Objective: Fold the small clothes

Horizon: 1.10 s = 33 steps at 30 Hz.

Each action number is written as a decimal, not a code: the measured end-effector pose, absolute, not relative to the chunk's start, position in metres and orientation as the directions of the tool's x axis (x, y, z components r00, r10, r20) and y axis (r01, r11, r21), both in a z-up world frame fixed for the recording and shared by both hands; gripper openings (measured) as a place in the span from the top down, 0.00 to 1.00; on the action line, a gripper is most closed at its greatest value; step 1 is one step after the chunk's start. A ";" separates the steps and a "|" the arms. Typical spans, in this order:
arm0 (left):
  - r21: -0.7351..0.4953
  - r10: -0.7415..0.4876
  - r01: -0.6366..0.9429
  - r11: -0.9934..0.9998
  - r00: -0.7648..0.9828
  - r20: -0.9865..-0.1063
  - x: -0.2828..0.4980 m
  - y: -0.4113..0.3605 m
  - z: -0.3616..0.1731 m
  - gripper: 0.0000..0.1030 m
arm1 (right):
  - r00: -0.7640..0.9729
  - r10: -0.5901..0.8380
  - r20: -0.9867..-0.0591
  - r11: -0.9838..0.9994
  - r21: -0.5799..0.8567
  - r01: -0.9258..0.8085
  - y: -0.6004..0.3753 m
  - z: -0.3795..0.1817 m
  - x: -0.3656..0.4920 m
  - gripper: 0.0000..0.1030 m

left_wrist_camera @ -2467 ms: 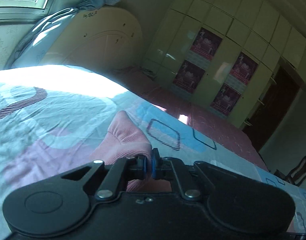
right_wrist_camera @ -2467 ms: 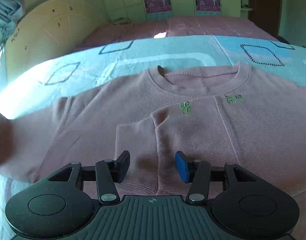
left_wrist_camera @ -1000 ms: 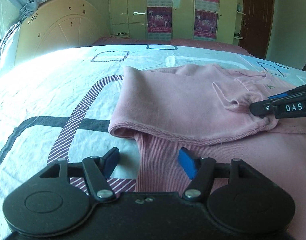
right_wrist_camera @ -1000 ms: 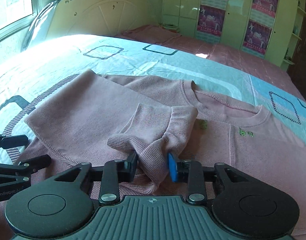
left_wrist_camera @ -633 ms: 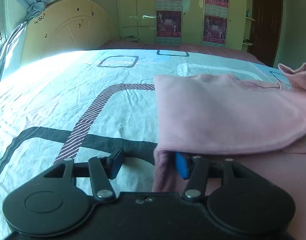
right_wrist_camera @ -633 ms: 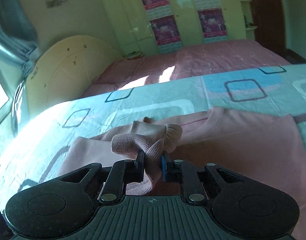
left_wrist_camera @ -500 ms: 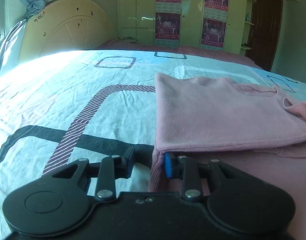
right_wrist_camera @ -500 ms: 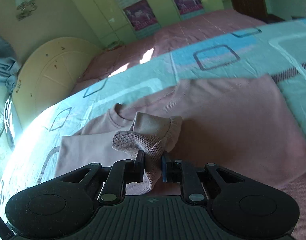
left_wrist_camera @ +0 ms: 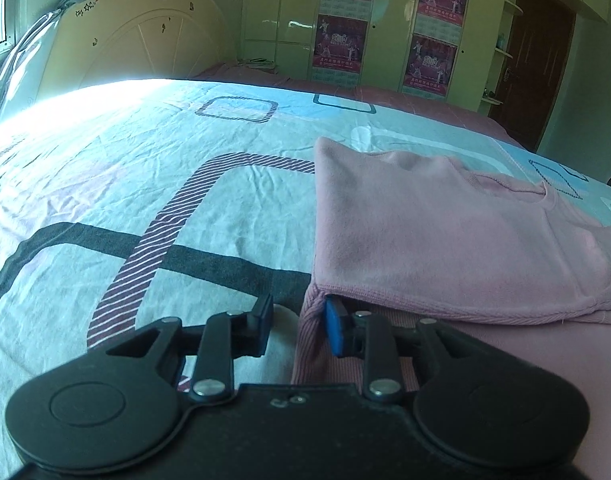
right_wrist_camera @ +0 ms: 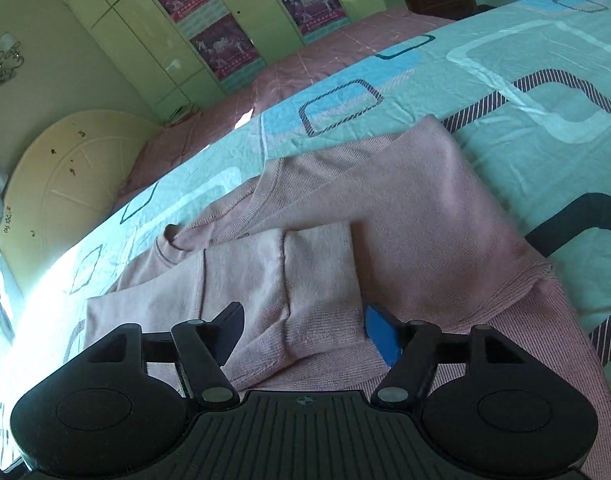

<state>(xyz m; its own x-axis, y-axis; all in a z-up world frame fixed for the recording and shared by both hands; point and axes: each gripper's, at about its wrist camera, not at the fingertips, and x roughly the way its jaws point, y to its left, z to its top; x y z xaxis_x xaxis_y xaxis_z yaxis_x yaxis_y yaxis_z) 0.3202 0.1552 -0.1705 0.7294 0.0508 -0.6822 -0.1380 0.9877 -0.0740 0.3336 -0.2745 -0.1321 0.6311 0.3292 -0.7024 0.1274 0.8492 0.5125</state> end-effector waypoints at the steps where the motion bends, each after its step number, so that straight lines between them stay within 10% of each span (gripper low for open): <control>1: -0.080 0.048 -0.139 0.987 0.728 -0.684 0.317 0.156 -0.169 0.72 | 0.622 0.315 -0.717 0.857 0.497 0.139 -0.274 -0.136 0.334 0.35; 4: -0.099 0.041 -0.149 0.984 0.726 -0.686 0.310 0.158 -0.163 0.74 | 0.611 0.299 -0.733 0.867 0.476 0.147 -0.267 -0.143 0.337 0.35; 8: -0.123 0.036 -0.156 0.980 0.748 -0.662 0.300 0.158 -0.148 0.74 | 0.609 0.330 -0.721 0.872 0.480 0.095 -0.252 -0.146 0.342 0.69; 16: -0.172 -0.017 -0.119 0.978 0.775 -0.632 0.330 0.143 -0.131 0.70 | 0.688 0.283 -0.668 0.914 0.405 0.018 -0.249 -0.122 0.328 0.98; 22: -0.182 -0.062 -0.087 0.979 0.729 -0.681 0.365 0.128 -0.157 0.70 | 0.617 0.306 -0.725 0.901 0.431 0.060 -0.268 -0.139 0.332 0.98; 26: -0.173 -0.061 -0.080 0.982 0.730 -0.681 0.376 0.126 -0.159 0.70 | 0.680 0.266 -0.683 0.909 0.412 0.059 -0.276 -0.128 0.336 0.39; 33: -0.167 -0.056 -0.083 0.983 0.724 -0.688 0.416 0.123 -0.162 0.68 | 0.645 0.254 -0.721 0.934 0.355 0.029 -0.260 -0.145 0.385 0.38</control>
<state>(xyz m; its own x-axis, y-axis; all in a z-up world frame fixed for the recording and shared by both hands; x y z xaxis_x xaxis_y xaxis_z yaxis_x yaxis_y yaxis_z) 0.4163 0.1226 -0.1621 0.7239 -0.0556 -0.6877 -0.0829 0.9825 -0.1668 0.3851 -0.2599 -0.1448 0.6448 0.2540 -0.7210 0.0288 0.9345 0.3549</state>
